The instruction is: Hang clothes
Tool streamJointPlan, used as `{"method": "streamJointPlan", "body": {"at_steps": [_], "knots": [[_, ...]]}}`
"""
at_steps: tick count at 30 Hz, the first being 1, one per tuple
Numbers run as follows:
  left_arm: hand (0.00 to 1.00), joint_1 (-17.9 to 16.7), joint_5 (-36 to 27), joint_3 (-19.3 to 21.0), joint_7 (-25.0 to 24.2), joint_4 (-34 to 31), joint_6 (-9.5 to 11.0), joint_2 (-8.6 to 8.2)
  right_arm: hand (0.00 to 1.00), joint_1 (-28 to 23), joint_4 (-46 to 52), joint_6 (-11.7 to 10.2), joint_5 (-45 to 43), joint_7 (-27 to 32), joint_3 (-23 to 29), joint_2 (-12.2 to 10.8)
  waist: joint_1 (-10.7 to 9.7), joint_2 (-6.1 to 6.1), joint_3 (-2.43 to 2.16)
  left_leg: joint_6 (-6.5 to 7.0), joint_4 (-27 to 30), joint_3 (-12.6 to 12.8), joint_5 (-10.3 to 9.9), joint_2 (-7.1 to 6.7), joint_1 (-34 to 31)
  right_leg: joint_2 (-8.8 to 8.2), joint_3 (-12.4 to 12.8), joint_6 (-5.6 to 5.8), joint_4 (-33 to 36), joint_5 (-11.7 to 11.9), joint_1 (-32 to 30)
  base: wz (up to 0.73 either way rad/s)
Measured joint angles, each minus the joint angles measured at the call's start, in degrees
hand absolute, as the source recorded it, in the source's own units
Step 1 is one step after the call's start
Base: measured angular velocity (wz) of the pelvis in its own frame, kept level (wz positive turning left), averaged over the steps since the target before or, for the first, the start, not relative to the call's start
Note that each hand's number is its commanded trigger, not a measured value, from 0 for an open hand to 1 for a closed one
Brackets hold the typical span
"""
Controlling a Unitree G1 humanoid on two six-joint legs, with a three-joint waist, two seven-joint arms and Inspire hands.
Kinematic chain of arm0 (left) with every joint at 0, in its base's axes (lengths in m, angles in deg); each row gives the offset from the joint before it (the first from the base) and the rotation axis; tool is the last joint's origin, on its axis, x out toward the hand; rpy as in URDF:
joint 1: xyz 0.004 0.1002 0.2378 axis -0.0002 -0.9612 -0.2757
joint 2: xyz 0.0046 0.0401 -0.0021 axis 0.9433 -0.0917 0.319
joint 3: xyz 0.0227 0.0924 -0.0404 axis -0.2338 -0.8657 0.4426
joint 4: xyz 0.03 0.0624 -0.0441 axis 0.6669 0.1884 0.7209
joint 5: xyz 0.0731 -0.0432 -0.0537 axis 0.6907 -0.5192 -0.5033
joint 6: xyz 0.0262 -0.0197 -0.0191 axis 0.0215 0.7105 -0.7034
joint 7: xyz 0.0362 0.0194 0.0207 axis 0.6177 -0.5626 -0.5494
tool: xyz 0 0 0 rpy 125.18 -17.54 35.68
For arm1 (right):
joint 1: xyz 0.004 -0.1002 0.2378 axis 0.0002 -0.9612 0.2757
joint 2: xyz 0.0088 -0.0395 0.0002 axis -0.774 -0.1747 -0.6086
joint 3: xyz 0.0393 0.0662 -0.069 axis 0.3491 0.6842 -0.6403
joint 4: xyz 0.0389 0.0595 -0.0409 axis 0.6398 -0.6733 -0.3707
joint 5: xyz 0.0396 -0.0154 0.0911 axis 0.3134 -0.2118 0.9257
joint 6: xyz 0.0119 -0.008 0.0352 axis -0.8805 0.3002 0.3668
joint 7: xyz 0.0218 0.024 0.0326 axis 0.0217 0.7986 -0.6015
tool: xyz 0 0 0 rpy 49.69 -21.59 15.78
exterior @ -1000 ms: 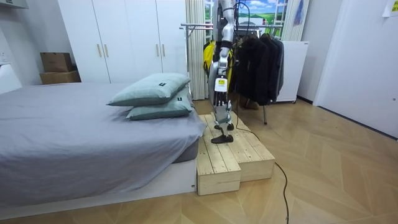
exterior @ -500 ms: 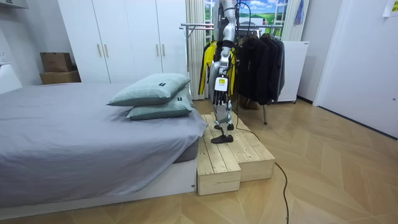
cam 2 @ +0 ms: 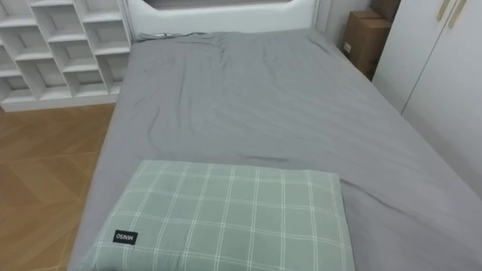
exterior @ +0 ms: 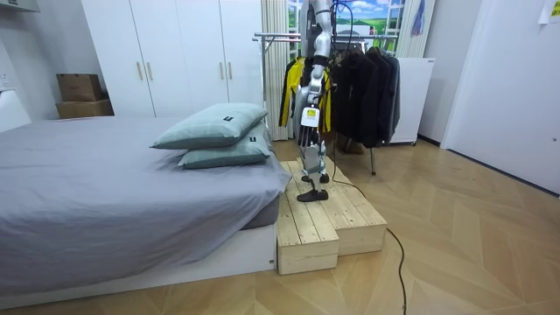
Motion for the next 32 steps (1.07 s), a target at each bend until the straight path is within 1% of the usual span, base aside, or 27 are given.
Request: {"method": "streamJointPlan", "body": {"at_steps": [5,8,14,18,20,32], "knots": [[0.00,0.04,0.00,-0.37,0.00,0.00,0.12,0.01,0.00,-0.01,-0.10,0.01,0.05,-0.02,-0.02,0.00,0.04,0.05,0.02,-0.04,-0.02,-0.41,0.02,0.00,-0.07,0.04,-0.70,0.00,0.00,0.00,0.08,0.04],[0.00,0.05,0.00,-0.89,-0.01,0.00,0.72,0.04,0.00,0.00,-0.09,0.00,0.07,-0.02,-0.01,0.00,0.11,0.12,0.04,-0.05,-0.07,-0.50,0.03,0.00,-0.09,0.06,-0.74,0.00,0.00,0.00,0.08,0.00],[0.00,0.18,0.01,-0.94,-0.11,0.01,0.74,0.04,0.00,0.01,-0.20,0.00,0.05,-0.05,-0.02,0.00,0.08,0.15,0.09,-0.05,-0.14,-0.73,0.03,-0.03,-0.15,0.08,-0.74,0.00,0.00,0.00,0.04,0.00],[0.00,0.24,0.02,-0.94,-1.04,0.00,0.74,0.17,0.00,0.00,-0.18,0.00,0.01,-0.59,-0.01,0.01,0.04,0.20,0.09,-0.05,-0.03,-0.86,0.03,-0.05,-0.55,0.08,-0.74,0.00,-0.01,0.00,-0.26,0.00],[0.00,0.26,0.02,-0.92,-1.27,-0.01,0.74,0.21,0.00,0.05,-0.18,0.00,-0.07,-0.94,0.01,0.01,0.04,0.22,0.20,-0.05,-0.01,-0.88,0.03,-0.06,-0.62,0.08,-0.74,0.00,-0.02,0.00,-0.33,0.00],[0.00,0.24,0.00,-0.94,-2.18,-0.18,0.74,0.28,0.00,0.07,-0.18,0.02,-0.06,-1.38,-0.03,0.00,0.16,0.18,0.33,-0.06,-0.06,-0.91,0.03,-0.05,-0.61,0.09,-0.58,0.00,-0.02,0.00,-0.33,0.00]]}}
